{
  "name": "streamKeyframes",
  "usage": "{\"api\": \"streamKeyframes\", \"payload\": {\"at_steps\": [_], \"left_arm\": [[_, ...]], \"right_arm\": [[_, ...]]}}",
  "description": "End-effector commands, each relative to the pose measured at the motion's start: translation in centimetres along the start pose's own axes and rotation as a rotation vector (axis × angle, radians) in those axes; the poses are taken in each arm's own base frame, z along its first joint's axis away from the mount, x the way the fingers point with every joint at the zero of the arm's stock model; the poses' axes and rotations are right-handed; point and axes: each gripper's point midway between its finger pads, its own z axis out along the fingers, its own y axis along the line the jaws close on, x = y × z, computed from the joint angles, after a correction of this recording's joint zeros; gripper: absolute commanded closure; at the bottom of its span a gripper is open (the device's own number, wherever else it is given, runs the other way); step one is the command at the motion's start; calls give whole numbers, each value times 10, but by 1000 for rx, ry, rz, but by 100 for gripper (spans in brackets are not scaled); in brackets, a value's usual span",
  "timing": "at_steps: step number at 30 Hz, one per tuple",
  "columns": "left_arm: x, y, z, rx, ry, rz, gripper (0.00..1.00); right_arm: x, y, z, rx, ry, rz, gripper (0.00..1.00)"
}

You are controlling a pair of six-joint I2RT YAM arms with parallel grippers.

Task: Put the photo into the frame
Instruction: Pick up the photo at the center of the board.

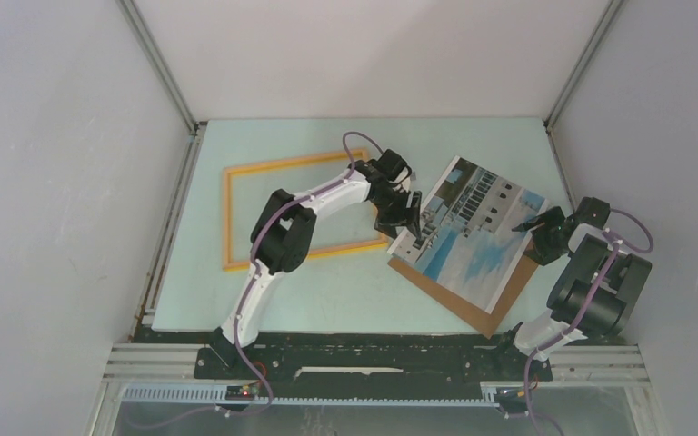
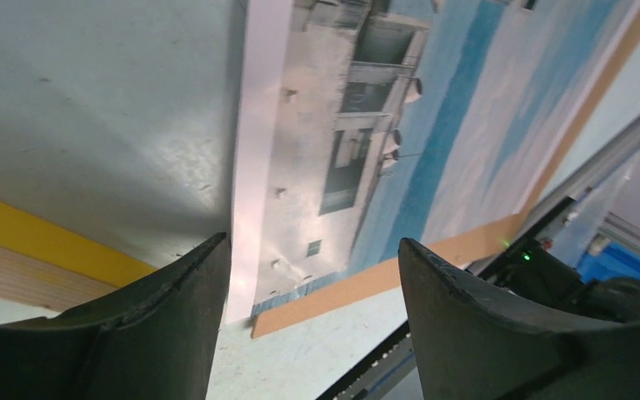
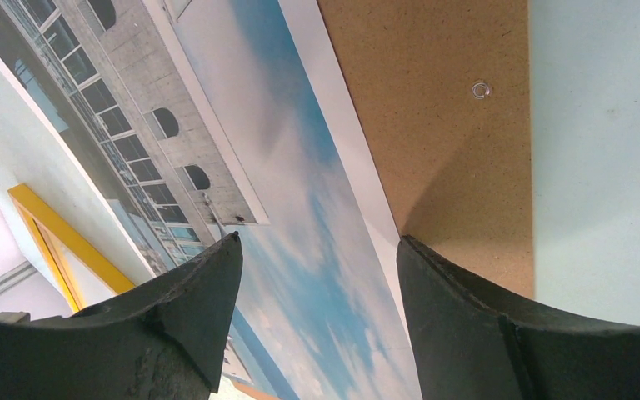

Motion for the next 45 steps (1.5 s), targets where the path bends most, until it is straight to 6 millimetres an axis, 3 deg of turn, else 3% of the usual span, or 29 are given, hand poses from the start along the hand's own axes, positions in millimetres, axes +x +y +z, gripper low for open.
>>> {"api": "streamKeyframes", "payload": {"at_steps": [1,10,19,26,29,37,45], "left_arm": [[-12,-39,-28,185,-29,4,26],[-13,-71,-49,428,-53,-71,28],[-8,-35,-29,280,-95,-163,30],[-3,-18,-31,189,-125,-158,29],[0,-17,-29,179,-123,-157,34],[-1,-22,-20,185,-111,-150,59],[-10,-20,-12,168,-114,-147,72]], "right_arm": [[12,-13,8,36,38,18,24],[12,-13,9,37,38,19,24],[10,-11,6,32,29,16,24],[9,-10,5,28,23,13,24],[9,-11,5,28,26,18,24],[9,-10,4,25,25,16,24],[11,-11,5,30,31,12,24]]}}
